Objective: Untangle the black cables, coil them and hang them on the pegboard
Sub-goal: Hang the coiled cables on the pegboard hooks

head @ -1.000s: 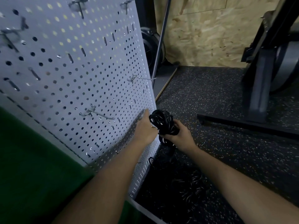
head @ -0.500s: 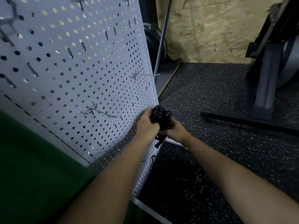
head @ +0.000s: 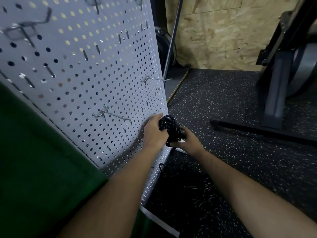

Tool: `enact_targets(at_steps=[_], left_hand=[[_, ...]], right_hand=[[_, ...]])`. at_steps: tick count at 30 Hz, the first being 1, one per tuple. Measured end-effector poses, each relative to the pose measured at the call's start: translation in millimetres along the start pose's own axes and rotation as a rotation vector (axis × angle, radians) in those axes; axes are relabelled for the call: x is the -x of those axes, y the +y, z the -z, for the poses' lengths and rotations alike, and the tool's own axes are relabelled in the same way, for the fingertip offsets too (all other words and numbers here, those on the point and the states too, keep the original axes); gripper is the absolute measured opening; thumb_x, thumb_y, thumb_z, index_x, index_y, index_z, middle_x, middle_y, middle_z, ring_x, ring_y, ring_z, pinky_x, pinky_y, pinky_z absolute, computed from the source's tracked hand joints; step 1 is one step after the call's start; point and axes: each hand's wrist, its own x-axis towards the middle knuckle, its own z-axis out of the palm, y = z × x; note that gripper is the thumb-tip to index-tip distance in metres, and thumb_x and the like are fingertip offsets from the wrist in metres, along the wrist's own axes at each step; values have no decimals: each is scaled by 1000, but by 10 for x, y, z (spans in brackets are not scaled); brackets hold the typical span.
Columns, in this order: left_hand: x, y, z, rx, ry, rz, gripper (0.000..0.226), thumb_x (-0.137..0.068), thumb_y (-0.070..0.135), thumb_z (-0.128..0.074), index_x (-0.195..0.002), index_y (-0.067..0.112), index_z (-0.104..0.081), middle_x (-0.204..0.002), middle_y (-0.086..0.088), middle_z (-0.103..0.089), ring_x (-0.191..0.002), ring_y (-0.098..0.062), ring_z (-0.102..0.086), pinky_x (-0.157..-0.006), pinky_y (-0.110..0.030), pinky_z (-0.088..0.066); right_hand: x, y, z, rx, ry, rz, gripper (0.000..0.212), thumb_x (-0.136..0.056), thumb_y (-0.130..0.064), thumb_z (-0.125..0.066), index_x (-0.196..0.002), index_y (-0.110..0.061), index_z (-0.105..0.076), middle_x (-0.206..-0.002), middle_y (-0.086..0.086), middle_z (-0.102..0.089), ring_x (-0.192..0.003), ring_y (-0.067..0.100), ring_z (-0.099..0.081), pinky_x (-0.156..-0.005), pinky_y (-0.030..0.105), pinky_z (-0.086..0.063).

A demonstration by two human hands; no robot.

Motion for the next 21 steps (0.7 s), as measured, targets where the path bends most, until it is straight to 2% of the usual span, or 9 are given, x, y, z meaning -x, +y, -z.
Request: enact_targets(at_steps=[4, 6, 8, 11, 13, 16, 18, 19, 21], left_hand=[[122, 94, 55, -39, -17, -23, 74, -88, -9, -66, -152, 24, -48, -154, -5, -49, -146, -26, -42, -123, -56, -33], [174, 161, 68, -21, 2, -33, 74, -87, -10, -66, -151, 24, -49, -156, -5, -46, -144, -26, -43, -121, -57, -35], [248, 230, 76, -26, 38, -59, 73, -86, -10, -66, -148, 26, -51, -156, -2, -43, -141, -26, -44, -116, -55, -44], [430, 335, 73, -129, 50, -169, 63, -88, -8, -66, -143, 21, -56, -152, -5, -44, -140, -27, -42, -122, -50, -34], [571, 344, 65, -188, 27, -311, 55, -89, -8, -64, -138, 16, -60, -145, -5, -48, -135, -25, -46, -120, -43, -37], [750, 293, -16, -230, -32, -511, 41, -90, -6, -61, -126, 15, -66, -131, 0, -55, -115, -18, -56, -100, -30, -50], [843, 237, -105, -237, -94, -561, 34, -90, -3, -63, -118, 16, -68, -114, 6, -57, -94, -10, -60, -83, -27, -55], [883, 196, -162, -239, -147, -561, 31, -90, -1, -66, -115, 17, -69, -107, 9, -58, -87, -7, -60, -79, -27, -56], [943, 50, -307, -260, -286, -509, 25, -88, 4, -71, -109, 18, -72, -98, 7, -65, -83, -9, -65, -79, -36, -61]], right_hand=[[201, -33, 139, 115, -38, 24, 94, -77, -24, -92, -156, -20, -39, -151, 5, -55, -137, 22, -52, -114, 42, -43], [355, -25, 254, 188, -53, 27, 97, -78, -25, -91, -159, -20, -36, -153, 6, -53, -136, 24, -53, -110, 38, -44], [553, 15, 384, 259, -65, 14, 97, -79, -26, -91, -159, -20, -37, -153, 6, -53, -136, 24, -54, -109, 35, -44], [845, 86, 589, 345, -81, 2, 94, -79, -29, -91, -157, -23, -39, -150, 6, -56, -133, 22, -56, -111, 37, -46], [1021, 111, 687, 386, -77, -7, 93, -79, -31, -90, -157, -24, -40, -150, 6, -56, -135, 22, -55, -111, 36, -46], [1261, 171, 778, 437, -73, -27, 88, -82, -28, -89, -156, -22, -42, -148, 3, -58, -132, 21, -56, -100, 25, -43], [1390, 256, 806, 496, -69, -41, 82, -83, -29, -87, -153, -26, -45, -145, 1, -61, -130, 20, -58, -98, 25, -43], [1457, 303, 816, 526, -69, -40, 80, -84, -29, -86, -153, -26, -46, -143, 1, -62, -128, 19, -59, -97, 23, -43], [1559, 388, 826, 566, -75, -37, 76, -86, -27, -84, -153, -24, -48, -141, 2, -63, -126, 18, -60, -93, 18, -41]])
